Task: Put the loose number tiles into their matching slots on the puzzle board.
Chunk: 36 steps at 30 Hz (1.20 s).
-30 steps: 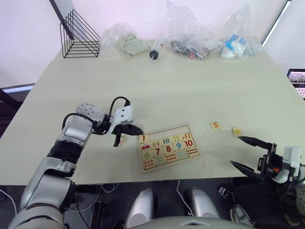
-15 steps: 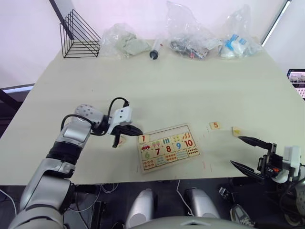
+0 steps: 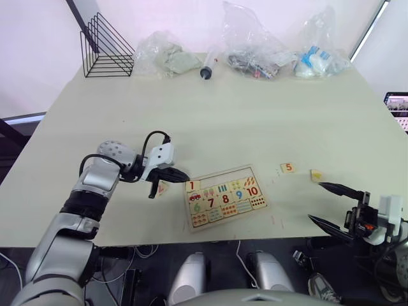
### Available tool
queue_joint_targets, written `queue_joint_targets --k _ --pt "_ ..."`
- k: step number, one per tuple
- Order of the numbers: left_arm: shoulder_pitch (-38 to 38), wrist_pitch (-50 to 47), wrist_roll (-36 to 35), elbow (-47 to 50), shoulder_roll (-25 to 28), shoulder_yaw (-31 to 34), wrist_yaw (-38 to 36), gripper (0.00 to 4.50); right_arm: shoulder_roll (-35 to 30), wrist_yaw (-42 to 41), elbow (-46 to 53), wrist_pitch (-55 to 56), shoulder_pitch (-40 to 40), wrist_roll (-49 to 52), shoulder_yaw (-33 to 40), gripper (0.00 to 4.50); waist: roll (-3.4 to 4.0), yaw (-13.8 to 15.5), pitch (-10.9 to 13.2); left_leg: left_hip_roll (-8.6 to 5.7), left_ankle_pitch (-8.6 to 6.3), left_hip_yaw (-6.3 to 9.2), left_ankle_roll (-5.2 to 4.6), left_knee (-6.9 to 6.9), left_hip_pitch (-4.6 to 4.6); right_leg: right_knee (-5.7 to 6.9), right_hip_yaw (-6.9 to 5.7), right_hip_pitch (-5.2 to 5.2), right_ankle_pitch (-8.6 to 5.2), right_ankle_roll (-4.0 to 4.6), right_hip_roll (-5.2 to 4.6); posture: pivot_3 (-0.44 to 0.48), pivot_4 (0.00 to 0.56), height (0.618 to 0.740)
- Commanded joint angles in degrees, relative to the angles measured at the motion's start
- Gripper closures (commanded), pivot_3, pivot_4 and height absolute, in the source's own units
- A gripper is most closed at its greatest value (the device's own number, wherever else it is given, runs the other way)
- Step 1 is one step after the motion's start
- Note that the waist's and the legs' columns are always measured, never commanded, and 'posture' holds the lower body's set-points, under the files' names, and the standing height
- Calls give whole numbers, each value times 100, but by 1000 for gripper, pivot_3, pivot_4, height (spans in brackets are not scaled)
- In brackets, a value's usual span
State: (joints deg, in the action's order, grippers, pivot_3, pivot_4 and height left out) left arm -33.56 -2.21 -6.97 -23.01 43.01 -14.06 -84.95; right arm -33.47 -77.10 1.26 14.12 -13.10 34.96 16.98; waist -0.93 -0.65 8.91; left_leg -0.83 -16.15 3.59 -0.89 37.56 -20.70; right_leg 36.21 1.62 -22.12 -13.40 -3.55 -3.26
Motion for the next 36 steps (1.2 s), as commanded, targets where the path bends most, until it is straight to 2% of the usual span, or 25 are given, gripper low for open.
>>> queue_joint_targets --k 1,36 --pt "5 22 -104 128 13 126 -66 4477 -26 -1 97 102 -14 65 131 0 0 0 0 0 0 0 0 0 0 0 0 0 0 0 0 0 150 740" --pt "144 333 -1 -11 63 102 -131 4477 17 -9 72 122 -5 40 100 0 0 -1 0 0 0 0 0 0 1 0 0 0 0 0 0 0 150 740"
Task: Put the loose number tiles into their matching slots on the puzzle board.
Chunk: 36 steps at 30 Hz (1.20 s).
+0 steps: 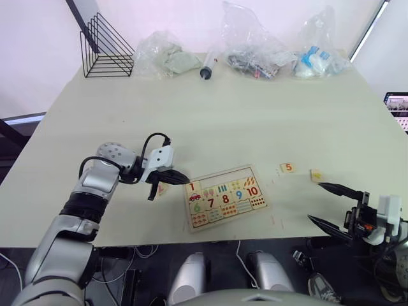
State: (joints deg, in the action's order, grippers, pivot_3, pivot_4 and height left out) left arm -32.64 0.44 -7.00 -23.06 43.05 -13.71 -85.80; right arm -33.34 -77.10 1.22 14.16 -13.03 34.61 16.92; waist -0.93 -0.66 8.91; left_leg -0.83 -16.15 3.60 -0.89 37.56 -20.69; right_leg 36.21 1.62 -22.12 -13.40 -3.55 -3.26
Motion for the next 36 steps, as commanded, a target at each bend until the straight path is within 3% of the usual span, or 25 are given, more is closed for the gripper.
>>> queue_joint_targets --k 1,7,16,25,30,36 --pt "56 65 0 -4 60 71 -41 4477 5 -10 83 116 -17 78 105 0 0 0 0 0 0 0 0 0 0 0 0 0 0 0 0 0 150 740" --pt "101 6 -108 3 21 223 106 4477 8 -5 101 101 -20 92 103 0 0 -1 0 0 0 0 0 0 1 0 0 0 0 0 0 0 150 740" --pt "456 -662 -810 570 12 977 553 4477 -51 -57 68 11 37 157 122 0 0 1 0 5 0 16 0 0 1 1 1 -1 0 0 -2 0 150 740" --pt "1827 -1526 -1402 1663 283 2103 1465 4477 -154 -110 -127 -41 113 166 184 0 1 1 0 18 0 22 0 -1 4 2 3 -3 0 0 -10 0 150 740" --pt "2809 -1825 -1893 2261 224 2826 1757 4477 -238 -29 -372 -80 125 175 356 0 1 21 0 9 0 21 0 0 5 0 -5 -1 0 -1 -34 0 150 740" --pt "3849 -1727 -1985 2636 48 3528 2293 4477 -284 360 -423 -316 -22 158 653 0 4 4 -2 11 -1 18 1 -10 5 -7 -3 -3 0 0 -41 0 150 740"
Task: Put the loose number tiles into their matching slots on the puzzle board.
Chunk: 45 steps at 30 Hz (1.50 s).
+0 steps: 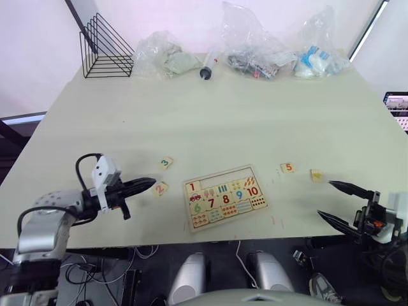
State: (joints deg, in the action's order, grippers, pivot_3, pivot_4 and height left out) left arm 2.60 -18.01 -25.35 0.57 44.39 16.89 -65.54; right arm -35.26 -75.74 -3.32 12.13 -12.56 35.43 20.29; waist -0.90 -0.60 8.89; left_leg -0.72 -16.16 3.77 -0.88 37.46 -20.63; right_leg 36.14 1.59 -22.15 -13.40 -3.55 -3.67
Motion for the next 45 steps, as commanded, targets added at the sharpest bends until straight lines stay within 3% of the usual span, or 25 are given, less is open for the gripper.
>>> queue_joint_targets --k 1,4,7,10,11,12,16,29,45 --pt "593 212 -142 287 -146 636 324 4477 -121 362 -1 -159 -110 -15 368 0 1 1 -1 0 0 -1 0 -2 0 -1 2 0 0 1 -3 0 150 740" --pt "1090 168 -288 533 -300 905 471 4477 -172 459 -155 -198 -129 -57 484 0 -2 0 -3 0 0 -2 0 -4 -1 -11 2 0 -6 11 -29 0 150 740" --pt "1435 256 -341 640 -431 1123 599 3858 -182 633 -309 -159 -97 -215 537 0 -3 28 -4 -3 0 -3 0 -3 -2 -15 0 4 -12 21 -35 0 150 740" --pt "1833 432 -336 824 -656 1284 728 2385 -181 707 -464 -239 -85 -221 561 0 -3 45 -8 -3 0 -3 0 -2 0 -14 -2 5 -13 24 -28 0 150 740" --pt "1938 472 -349 893 -725 1316 756 2385 -189 689 -497 -267 -81 -199 559 0 -1 38 -10 -3 0 -3 0 -2 -1 -15 -2 5 -13 24 -27 0 150 740" --pt "2024 508 -377 956 -773 1327 750 2019 -193 684 -517 -281 -74 -187 558 0 -1 31 -10 -3 0 -8 0 -2 -1 -17 1 5 -14 24 -28 0 150 740" --pt "2175 705 -403 1076 -888 1280 712 9 -160 661 -474 -397 -101 -80 567 0 -1 31 -11 -3 -2 -9 -3 -4 -3 -23 0 4 -14 24 -31 0 150 740" --pt "1995 1128 -283 836 -886 916 595 9 -88 559 -185 -529 -420 90 593 0 2 29 -16 -1 -2 -10 -3 -3 -1 -23 1 7 -14 25 -5 0 150 740" --pt "1661 1263 -235 463 -711 700 461 9 287 1045 0 -288 -313 -84 587 0 2 20 -16 0 -2 -9 -3 -4 -2 -23 2 6 -14 24 -4 0 150 740"
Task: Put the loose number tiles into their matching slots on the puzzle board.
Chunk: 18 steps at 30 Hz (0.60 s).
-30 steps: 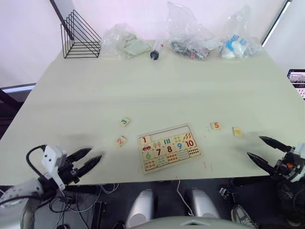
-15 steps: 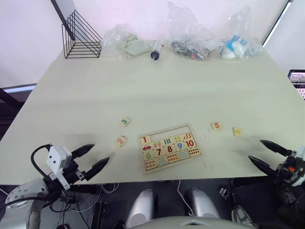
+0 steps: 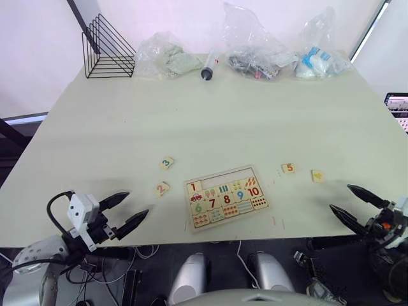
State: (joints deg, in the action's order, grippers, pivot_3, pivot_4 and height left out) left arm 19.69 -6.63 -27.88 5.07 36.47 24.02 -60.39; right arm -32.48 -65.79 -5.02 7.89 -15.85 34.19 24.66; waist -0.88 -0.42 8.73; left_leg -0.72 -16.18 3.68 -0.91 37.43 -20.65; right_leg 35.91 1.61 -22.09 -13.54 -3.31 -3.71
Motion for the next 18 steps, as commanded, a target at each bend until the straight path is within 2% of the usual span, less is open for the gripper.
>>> queue_joint_targets --k 1,18 --pt "-76 126 24 -14 94 -21 -63 9 21 64 165 148 17 33 148 0 -1 4 0 0 0 1 0 0 0 0 -1 0 0 0 0 0 150 740" --pt "-258 95 113 -88 141 -178 -84 9 98 -46 -16 454 -24 -44 86 0 0 -8 -1 0 0 1 0 0 0 -1 0 0 0 0 -1 0 150 740"
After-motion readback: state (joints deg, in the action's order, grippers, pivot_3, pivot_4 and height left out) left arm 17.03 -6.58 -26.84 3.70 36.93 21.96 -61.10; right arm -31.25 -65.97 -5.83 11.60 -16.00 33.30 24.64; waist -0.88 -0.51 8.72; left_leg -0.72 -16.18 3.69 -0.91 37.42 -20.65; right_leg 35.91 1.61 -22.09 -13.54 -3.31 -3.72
